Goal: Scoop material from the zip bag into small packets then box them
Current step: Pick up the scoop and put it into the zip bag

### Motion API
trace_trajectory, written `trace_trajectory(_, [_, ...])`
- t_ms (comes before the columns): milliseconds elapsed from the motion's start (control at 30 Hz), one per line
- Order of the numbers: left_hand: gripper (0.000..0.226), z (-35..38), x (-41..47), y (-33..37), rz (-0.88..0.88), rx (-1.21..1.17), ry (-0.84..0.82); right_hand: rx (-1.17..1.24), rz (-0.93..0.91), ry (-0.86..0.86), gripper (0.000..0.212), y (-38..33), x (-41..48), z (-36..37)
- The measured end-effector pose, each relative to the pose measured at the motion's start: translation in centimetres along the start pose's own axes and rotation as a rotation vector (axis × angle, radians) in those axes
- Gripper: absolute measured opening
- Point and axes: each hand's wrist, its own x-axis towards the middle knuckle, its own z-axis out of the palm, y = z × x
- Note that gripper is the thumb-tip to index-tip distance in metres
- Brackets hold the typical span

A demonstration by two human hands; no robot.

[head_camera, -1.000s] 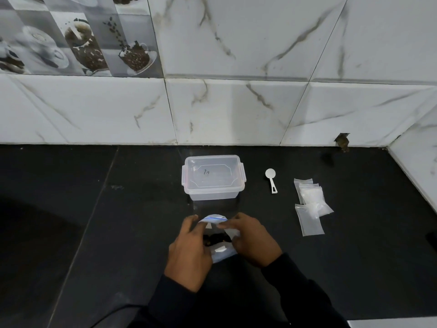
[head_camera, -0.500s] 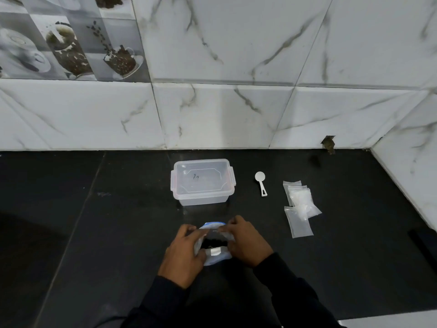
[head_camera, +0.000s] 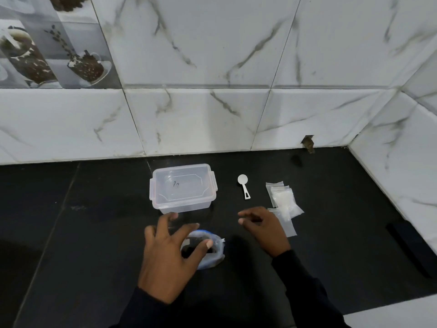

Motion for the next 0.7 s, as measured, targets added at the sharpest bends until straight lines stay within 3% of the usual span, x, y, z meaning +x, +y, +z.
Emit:
trace_trajectory(133, [0.034, 1.8, 1.0, 3.4, 0.071, -0.249, 0.002, -0.029, 0.187, 0.119, 0.009, 3.8, 0.7, -2.6])
trace_trajectory(300, [0.032, 7.6, 2.2, 7.9, 0.163, -0.296, -0.219, -0.155, 0.205, 0.079, 0.003, 6.0, 5.3, -1.9])
trace_trajectory(467, [0.029, 11.8, 0.4, 10.1, 0.235, -0.188, -0.476, -0.313, 0.246, 0.083, 0.024, 4.9, 12.5, 0.1])
trace_trajectory(700, [0.032, 11.2, -0.5, 8.5, 0.172, -0.168, -0.444, -0.568, 0.313, -0.013, 0.042, 4.3, 16.3, 2.8])
